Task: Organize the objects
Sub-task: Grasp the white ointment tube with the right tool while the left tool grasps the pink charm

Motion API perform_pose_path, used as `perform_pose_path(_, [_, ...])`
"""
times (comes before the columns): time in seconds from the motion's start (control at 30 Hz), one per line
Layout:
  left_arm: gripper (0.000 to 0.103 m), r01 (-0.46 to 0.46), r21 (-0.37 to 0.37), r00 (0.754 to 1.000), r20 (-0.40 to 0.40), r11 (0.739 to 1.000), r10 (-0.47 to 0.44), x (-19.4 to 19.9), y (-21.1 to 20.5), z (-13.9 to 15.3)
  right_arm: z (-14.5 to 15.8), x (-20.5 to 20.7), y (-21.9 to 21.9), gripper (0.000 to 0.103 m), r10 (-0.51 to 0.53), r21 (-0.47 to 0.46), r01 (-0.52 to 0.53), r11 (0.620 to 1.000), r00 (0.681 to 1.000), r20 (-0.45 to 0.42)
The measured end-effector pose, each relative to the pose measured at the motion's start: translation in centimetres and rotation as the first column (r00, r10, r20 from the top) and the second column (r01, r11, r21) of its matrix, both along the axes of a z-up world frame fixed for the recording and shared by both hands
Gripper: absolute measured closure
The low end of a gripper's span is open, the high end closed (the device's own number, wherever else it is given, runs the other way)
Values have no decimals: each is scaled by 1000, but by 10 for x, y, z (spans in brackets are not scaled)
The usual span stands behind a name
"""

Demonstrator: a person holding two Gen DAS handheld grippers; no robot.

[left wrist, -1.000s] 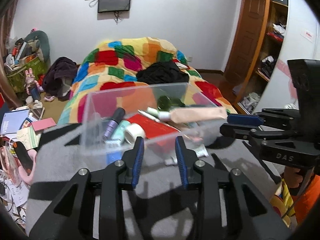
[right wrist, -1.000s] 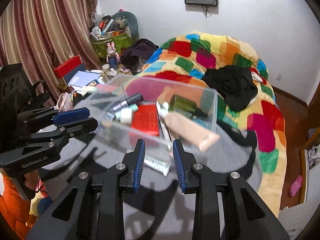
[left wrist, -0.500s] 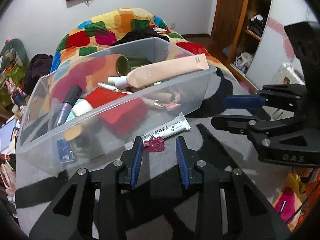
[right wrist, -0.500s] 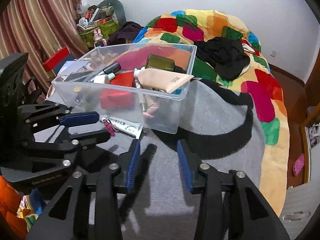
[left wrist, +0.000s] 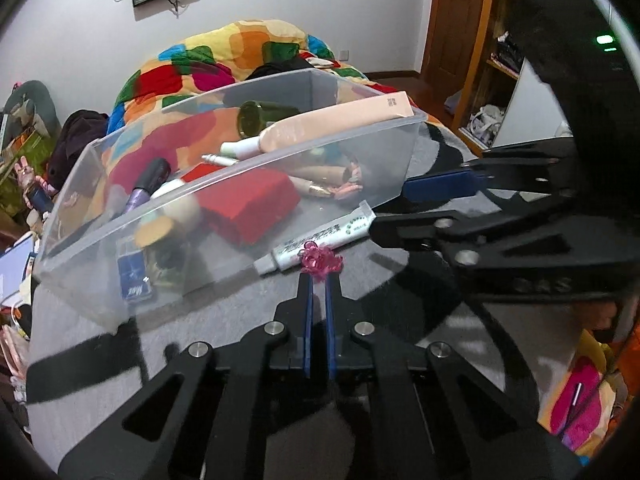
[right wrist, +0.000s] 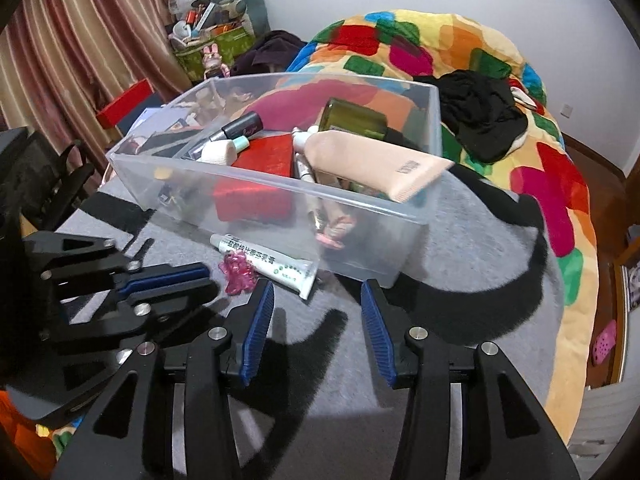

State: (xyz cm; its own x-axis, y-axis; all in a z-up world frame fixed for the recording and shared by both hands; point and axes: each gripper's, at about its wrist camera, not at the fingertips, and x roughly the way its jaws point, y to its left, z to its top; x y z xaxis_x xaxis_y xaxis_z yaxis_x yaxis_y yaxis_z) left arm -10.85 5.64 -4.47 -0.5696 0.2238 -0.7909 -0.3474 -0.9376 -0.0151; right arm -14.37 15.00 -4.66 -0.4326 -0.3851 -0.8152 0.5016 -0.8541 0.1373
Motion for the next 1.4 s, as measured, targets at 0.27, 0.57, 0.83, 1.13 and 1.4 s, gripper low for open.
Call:
perform_pose_path(0.27, [98, -17, 67, 1000, 10, 998, 16, 13, -24, 6, -13, -9, -15, 64, 4, -9, -4, 1000, 999, 53])
perform_pose_path(0.57, [95, -57, 92, 998, 23, 994, 55, 11, -34, 9, -7, 12, -10, 98, 53, -55, -52, 997, 998, 31])
perform_pose_path(0.83, [57, -101, 53, 995, 31, 993, 99, -4, -30, 3, -4, 34, -12, 96, 106, 2, -106, 994, 994, 11])
perform_pose_path(1.13, [57, -49, -15, 993, 105, 999, 51, -30, -19, -12, -7, -3, -4, 79, -22, -47, 25, 999, 998, 63])
perform_pose_path(1.4, [50, -10, -6, 994, 110, 1000, 11, -37, -13, -17, -11, -16, -12, 77, 11, -146, 9, 989, 991, 135])
